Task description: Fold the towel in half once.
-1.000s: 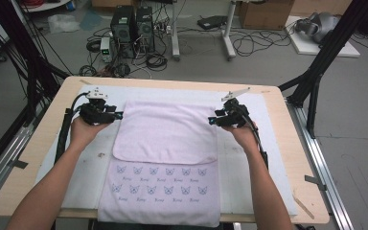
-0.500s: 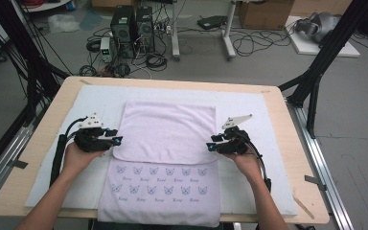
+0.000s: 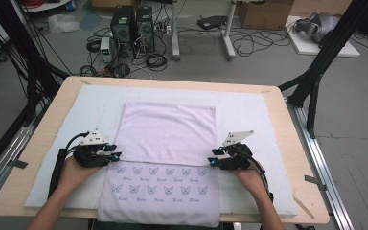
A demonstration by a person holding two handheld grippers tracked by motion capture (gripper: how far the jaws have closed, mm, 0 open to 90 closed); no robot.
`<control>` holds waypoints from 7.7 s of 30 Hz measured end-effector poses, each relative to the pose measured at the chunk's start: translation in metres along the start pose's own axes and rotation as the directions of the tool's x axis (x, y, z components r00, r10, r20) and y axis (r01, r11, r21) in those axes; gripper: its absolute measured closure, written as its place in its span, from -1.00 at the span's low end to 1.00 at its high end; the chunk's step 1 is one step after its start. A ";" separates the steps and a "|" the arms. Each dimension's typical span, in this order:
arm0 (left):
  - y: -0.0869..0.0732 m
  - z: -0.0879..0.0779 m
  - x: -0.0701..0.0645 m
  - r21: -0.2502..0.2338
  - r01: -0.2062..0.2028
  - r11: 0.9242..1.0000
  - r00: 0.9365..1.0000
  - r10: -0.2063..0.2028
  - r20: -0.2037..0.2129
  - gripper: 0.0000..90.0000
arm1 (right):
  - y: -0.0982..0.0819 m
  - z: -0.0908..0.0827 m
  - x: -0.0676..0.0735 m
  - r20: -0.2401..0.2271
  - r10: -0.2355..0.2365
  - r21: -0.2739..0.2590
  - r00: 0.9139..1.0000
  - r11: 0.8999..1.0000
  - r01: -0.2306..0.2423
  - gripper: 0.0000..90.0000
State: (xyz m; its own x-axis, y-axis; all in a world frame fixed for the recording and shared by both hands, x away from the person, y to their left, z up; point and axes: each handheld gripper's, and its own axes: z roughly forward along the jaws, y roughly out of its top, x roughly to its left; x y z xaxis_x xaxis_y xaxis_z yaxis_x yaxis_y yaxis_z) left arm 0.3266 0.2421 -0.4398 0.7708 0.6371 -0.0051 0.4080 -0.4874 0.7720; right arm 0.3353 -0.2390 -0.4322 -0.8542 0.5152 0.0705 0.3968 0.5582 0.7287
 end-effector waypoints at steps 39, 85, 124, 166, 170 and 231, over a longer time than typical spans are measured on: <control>0.027 -0.031 -0.004 -0.080 -0.017 0.997 1.000 0.018 0.002 0.93 | 0.018 -0.025 0.000 -0.016 -0.041 -0.103 0.999 0.994 0.039 0.89; -0.023 -0.027 -0.074 0.035 -0.145 0.989 0.967 0.134 0.218 0.92 | -0.028 -0.006 0.072 -0.164 -0.135 0.005 0.977 0.990 0.138 0.91; 0.015 -0.038 -0.030 -0.095 -0.056 0.994 0.996 0.061 0.057 0.23 | 0.022 -0.017 0.009 -0.097 -0.007 -0.099 0.995 0.995 -0.003 0.18; 0.135 0.012 0.108 -0.180 0.132 0.975 0.939 -0.181 -0.292 0.35 | 0.130 -0.014 -0.127 0.275 0.039 -0.080 0.961 0.997 -0.018 0.43; 0.122 0.012 0.108 -0.135 0.139 0.981 0.949 -0.171 -0.265 0.28 | 0.110 -0.003 -0.133 0.248 0.111 -0.036 0.962 0.994 -0.105 0.15; -0.020 -0.018 -0.045 0.014 -0.096 0.995 0.986 0.093 0.136 0.64 | -0.029 -0.008 0.052 -0.036 -0.064 -0.008 0.997 0.998 0.064 0.49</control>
State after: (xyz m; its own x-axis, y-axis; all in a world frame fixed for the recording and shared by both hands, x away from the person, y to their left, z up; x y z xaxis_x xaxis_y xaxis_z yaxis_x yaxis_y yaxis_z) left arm 0.2751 0.2344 -0.4431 0.8645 0.5023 -0.0195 0.3393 -0.5546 0.7598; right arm 0.2770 -0.2334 -0.4443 -0.8895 0.4543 0.0485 0.3387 0.5846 0.7373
